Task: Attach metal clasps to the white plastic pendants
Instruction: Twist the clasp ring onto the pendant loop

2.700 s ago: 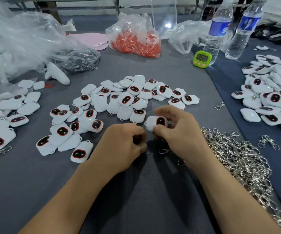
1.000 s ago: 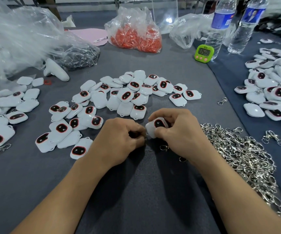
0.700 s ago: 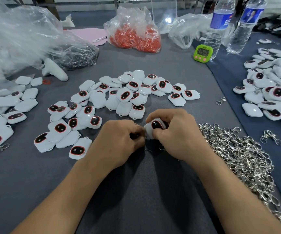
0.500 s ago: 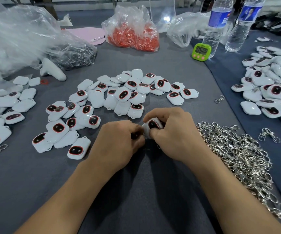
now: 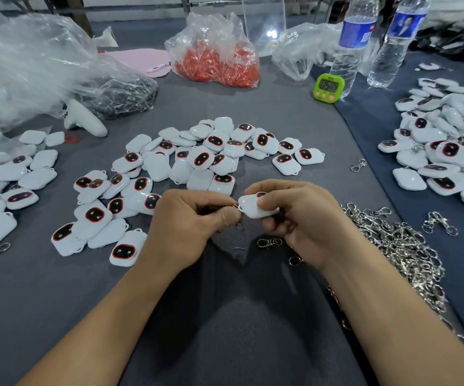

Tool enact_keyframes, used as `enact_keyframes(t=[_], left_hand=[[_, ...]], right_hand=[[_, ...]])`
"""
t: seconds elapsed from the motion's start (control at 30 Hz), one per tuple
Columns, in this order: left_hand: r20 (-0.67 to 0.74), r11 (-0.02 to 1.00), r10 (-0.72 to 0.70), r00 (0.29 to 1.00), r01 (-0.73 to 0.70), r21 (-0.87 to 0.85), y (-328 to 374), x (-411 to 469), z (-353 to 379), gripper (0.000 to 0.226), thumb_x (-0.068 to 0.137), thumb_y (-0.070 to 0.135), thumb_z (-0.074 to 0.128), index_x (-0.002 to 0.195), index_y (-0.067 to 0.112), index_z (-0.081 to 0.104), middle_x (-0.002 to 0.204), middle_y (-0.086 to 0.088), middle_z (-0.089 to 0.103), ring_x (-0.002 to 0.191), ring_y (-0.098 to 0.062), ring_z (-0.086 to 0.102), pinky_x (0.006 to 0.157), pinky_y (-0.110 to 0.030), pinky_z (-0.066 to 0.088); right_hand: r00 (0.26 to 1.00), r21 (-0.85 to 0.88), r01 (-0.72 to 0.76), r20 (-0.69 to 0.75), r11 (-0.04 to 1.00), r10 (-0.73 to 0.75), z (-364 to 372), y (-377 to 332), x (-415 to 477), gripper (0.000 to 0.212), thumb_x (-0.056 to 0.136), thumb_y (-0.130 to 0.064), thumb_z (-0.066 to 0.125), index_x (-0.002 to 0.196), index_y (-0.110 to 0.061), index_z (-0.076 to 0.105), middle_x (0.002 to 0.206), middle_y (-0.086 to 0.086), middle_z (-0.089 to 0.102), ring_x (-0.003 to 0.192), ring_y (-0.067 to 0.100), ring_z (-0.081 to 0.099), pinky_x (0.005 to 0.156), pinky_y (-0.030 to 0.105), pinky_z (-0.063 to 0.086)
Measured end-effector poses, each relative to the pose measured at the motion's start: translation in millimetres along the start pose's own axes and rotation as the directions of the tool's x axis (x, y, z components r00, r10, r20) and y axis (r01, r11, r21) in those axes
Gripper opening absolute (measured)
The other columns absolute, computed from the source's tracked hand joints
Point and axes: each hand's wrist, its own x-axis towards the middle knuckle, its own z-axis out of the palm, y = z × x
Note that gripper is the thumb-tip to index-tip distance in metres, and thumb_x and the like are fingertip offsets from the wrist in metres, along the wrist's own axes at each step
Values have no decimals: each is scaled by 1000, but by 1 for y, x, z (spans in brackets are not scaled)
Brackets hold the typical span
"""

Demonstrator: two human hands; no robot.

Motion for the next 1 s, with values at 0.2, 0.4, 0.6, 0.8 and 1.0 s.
enact_keyframes(t=[0.2,0.4,0.6,0.8,1.0], left_hand=[[37,975,-75,996,81,-205,4,0,1,12,68,26,81,78,20,79,58,1,68,52,-9,54,52,-23,48],[45,843,319,947,-305,444,3,-4,-5,5,81,21,80,86,21,81,75,8,72,70,-9,63,69,-22,47],[52,779,341,939,-313,544,3,-6,-2,7,83,21,78,90,23,81,77,7,72,71,-11,62,69,-28,48],[-56,987,-92,994,83,-136,10,-6,9,19,85,16,78,79,34,80,64,3,71,53,-6,57,55,-21,52],[-42,969,128,991,-115,219,10,-5,2,15,82,16,80,87,30,78,71,8,72,66,-12,65,64,-24,51]], right_hand=[[998,54,36,54,998,-39,1,-2,-3,29,83,8,59,77,-11,80,73,11,67,47,15,48,50,24,33],[986,-15,165,1,986,-165,7,6,-3,24,81,11,62,84,-7,77,69,9,69,45,14,46,40,19,32],[991,41,132,-24,990,-131,13,11,1,21,86,8,60,90,-4,77,74,13,67,46,14,47,42,20,35],[995,173,92,22,981,-97,8,6,0,27,88,6,57,91,-6,81,77,14,65,48,16,52,46,23,40],[978,79,207,-40,975,-205,12,10,-3,29,86,11,58,89,-9,78,70,12,68,45,17,50,41,22,38]])
